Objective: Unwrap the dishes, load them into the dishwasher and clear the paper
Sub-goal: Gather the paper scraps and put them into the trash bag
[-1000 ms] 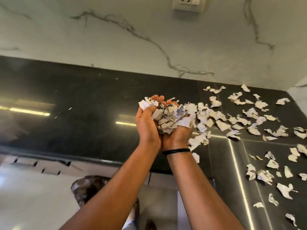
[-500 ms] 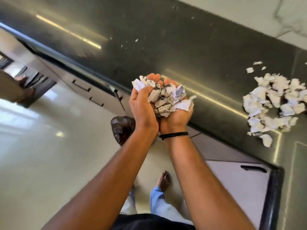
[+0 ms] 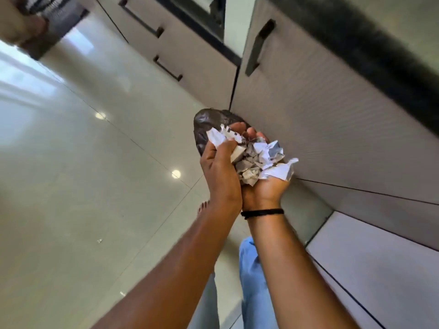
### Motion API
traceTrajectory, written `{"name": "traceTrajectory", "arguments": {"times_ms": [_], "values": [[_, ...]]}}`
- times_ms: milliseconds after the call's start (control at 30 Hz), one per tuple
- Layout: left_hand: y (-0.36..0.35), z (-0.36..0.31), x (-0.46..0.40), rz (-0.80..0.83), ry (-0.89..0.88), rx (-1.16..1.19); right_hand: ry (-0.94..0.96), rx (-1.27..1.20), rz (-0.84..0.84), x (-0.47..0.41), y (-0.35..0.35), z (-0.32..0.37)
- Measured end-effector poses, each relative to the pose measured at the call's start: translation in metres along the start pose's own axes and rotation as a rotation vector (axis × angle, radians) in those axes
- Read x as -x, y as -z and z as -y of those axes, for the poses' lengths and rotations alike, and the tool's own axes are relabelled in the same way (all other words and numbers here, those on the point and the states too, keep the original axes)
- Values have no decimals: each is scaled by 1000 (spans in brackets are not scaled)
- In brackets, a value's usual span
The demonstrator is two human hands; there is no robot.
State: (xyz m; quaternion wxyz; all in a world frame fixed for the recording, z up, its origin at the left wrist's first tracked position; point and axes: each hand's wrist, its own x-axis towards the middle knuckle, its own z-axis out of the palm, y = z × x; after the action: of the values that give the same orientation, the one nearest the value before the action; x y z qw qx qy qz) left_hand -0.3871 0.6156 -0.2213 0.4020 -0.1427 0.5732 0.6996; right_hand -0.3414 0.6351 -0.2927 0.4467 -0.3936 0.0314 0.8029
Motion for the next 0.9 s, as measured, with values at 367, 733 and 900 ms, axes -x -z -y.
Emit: {"name": "traceTrajectory", "arguments": {"times_ms": [367, 733, 900], "values": [[57, 146, -179, -127, 349, -269, -206, 357, -318, -154, 112, -51], [87, 110, -182, -11, 438, -404, -254, 577, -638, -135, 98, -25], [77, 62, -115, 78, 470, -475, -247, 536, -571, -67, 54, -3]]}}
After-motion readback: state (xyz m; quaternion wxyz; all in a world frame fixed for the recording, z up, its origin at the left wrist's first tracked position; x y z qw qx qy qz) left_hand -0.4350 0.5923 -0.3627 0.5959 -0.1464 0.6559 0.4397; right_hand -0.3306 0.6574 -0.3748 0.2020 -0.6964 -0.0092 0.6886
